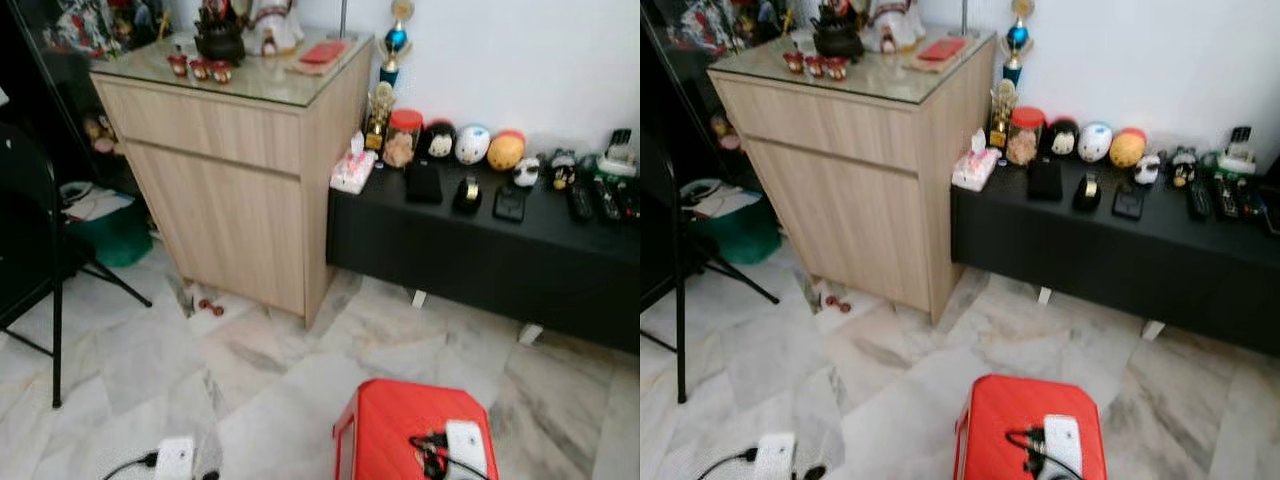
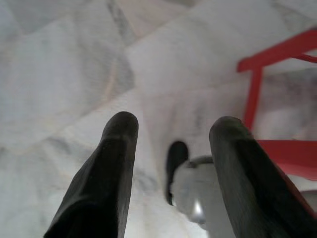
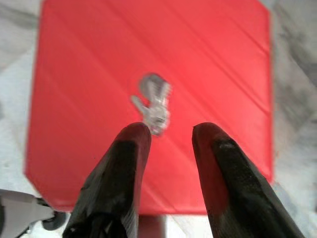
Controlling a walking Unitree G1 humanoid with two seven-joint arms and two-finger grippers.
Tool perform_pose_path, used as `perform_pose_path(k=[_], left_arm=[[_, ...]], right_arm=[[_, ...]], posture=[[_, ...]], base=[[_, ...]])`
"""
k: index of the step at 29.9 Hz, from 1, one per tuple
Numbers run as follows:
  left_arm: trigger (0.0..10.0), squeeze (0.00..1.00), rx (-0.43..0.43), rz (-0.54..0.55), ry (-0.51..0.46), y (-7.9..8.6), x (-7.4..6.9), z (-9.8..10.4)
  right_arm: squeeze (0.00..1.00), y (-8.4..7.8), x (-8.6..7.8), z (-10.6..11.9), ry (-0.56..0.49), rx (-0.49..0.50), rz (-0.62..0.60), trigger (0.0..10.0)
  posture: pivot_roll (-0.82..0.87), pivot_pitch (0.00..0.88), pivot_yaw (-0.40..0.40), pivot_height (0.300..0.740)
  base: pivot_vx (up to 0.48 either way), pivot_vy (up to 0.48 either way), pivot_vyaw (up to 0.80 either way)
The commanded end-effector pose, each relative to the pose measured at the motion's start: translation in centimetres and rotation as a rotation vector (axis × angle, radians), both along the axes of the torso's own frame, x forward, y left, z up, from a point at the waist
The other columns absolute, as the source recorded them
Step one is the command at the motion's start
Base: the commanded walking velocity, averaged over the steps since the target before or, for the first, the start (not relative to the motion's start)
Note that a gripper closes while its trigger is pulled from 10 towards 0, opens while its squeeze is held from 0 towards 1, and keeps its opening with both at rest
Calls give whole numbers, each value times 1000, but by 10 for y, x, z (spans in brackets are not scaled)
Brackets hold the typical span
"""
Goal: Hang keys on a hook
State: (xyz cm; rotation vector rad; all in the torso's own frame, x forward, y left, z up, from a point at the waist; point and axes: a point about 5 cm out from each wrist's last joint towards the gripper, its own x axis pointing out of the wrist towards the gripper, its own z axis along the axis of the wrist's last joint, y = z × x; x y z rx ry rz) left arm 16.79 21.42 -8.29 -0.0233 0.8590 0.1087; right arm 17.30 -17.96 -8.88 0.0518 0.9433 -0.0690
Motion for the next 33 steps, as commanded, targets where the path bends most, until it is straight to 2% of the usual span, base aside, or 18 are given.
perform_pose_path(k=[1,16,19,24,27,33], left_arm=[[10000,0,3,15,26,3,-8,-3],[10000,0,-2,13,25,1,-14,-5],[10000,0,6,18,5,12,-6,0],[10000,0,12,23,-2,20,-5,3],[10000,0,17,32,2,29,-10,3],[10000,0,17,33,15,30,-19,0]], right_arm=[[0,2,0,0,-4,7,-10,10000],[0,-2,4,2,-23,-21,-51,10000],[0,-4,8,4,-23,-40,-51,10000],[0,-2,8,4,-25,-33,-42,10000],[0,-1,9,4,-28,-32,-38,10000],[0,0,11,5,-35,-37,-37,10000]], posture=[[164,4,-34,740],[165,9,-31,740],[165,9,-31,740],[165,9,-31,723],[166,9,-31,700],[164,0,-30,674]], base=[[0,0,0],[0,0,0],[0,0,0],[0,0,0],[0,0,0],[0,0,0]])
